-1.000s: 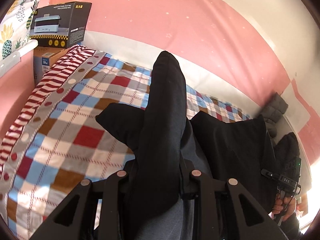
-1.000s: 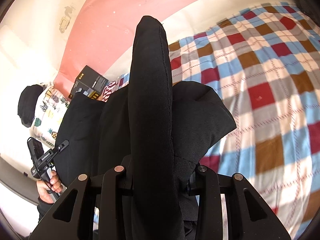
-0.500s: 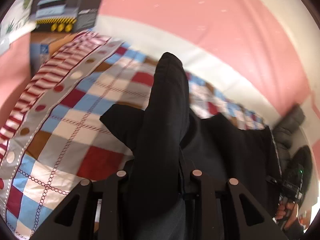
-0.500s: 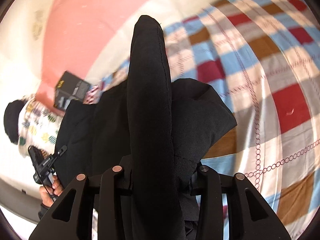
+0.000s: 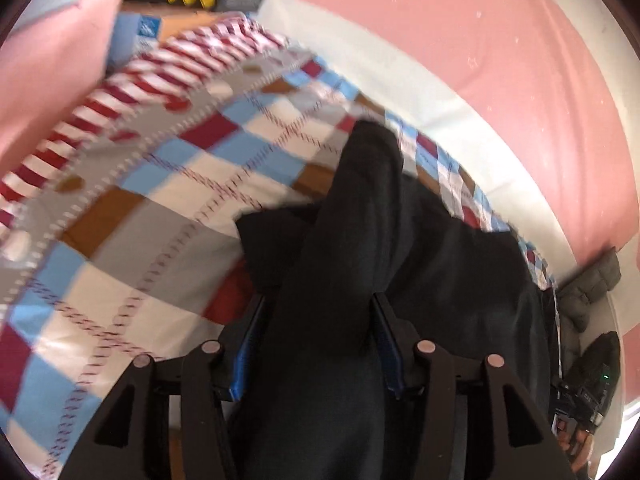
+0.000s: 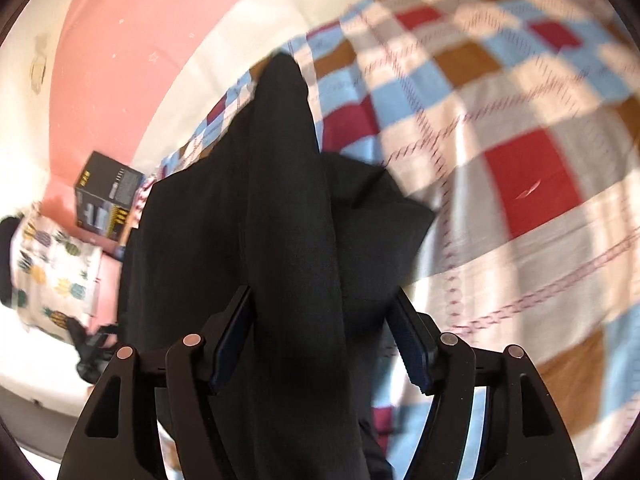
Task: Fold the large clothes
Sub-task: 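Fold the lifted edge over onto the jacket with both tools, then release the jacket and open both tools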
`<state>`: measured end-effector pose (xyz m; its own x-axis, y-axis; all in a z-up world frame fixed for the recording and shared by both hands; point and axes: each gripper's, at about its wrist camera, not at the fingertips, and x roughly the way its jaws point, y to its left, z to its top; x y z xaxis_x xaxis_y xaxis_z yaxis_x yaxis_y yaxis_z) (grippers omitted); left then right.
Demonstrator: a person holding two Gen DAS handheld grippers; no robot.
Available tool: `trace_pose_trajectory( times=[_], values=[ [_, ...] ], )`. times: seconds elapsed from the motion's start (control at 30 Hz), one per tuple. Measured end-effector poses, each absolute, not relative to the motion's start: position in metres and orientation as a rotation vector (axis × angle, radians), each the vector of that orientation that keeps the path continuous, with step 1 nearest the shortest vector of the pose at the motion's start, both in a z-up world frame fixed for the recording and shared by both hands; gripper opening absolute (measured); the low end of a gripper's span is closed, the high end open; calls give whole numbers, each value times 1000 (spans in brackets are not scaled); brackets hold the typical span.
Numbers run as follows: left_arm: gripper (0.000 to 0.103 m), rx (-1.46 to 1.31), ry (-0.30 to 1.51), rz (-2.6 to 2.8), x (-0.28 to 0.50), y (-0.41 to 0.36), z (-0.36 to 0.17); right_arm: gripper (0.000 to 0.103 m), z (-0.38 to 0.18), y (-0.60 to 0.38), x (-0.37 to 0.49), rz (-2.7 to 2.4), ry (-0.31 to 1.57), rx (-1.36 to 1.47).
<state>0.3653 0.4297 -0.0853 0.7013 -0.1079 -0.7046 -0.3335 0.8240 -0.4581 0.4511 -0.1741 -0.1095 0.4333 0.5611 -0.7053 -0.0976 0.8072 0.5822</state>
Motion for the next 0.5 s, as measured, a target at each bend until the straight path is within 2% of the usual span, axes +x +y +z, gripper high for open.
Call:
trace_pose_trajectory(
  times=[0.13,0.23,0.3,0.33,0.4,0.47,0.5],
  values=[
    [53,-580,712,156,337,429,-56,67,-67,-179,430,319,916,360],
    [53,-454,712,108,331,395,-47,66,-51,-154,416,332,853,224],
    [53,-367,733,100,335,374,-53,41,-51,-134,412,334,838,143],
    [53,-334,761,114,340,366,-62,24,-58,-123,415,340,863,121],
    [52,-330,802,161,350,366,-80,20,-77,-113,420,309,910,93],
    [53,-354,801,177,355,368,-91,7,-98,-110,430,278,949,71],
    [53,-351,791,186,357,367,-92,6,-104,-110,431,275,956,69]
  ],
)
